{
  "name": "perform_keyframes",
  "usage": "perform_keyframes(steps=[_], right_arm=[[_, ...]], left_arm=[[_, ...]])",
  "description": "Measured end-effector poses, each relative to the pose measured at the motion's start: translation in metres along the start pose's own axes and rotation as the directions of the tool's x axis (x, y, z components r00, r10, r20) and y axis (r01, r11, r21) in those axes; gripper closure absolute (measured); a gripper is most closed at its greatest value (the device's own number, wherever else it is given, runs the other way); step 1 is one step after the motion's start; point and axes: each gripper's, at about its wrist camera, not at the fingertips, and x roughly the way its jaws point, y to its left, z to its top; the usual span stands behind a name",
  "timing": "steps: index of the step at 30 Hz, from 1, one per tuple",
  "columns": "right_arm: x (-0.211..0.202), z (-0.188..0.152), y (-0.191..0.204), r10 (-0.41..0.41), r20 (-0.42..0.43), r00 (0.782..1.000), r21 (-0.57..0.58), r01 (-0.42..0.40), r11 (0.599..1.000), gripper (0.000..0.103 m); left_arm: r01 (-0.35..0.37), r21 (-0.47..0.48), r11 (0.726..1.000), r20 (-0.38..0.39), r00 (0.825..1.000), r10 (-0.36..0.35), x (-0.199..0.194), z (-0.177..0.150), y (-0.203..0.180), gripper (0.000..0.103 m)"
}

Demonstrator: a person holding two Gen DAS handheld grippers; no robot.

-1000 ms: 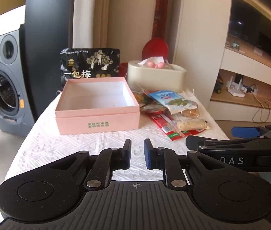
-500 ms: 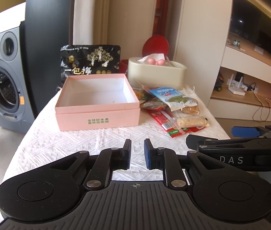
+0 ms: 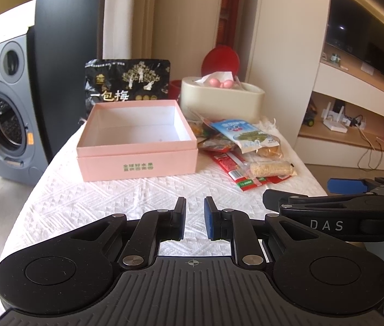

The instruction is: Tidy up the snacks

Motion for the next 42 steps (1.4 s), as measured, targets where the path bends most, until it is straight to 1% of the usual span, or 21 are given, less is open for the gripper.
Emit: perform_keyframes(steps=[18,42], right_arm=[[0.0021,-0.0011,-0.0005,0.000,-0.021,1.000,0.005,0.000,1.000,0.000],[0.0033,-0.0019,-0.0014,-0.002,-0.029,1.000,0.009,0.003,1.000,0.000]], left_arm=[[0.000,-0.004,1.000,-0.025,1.000,0.000,0.0044,-0.0026,0.0000,0.084],[0.001,-0.008,1.000,-0.035,0.999,-0.001,0.0087,-0.0050,-0.0003,0.084]])
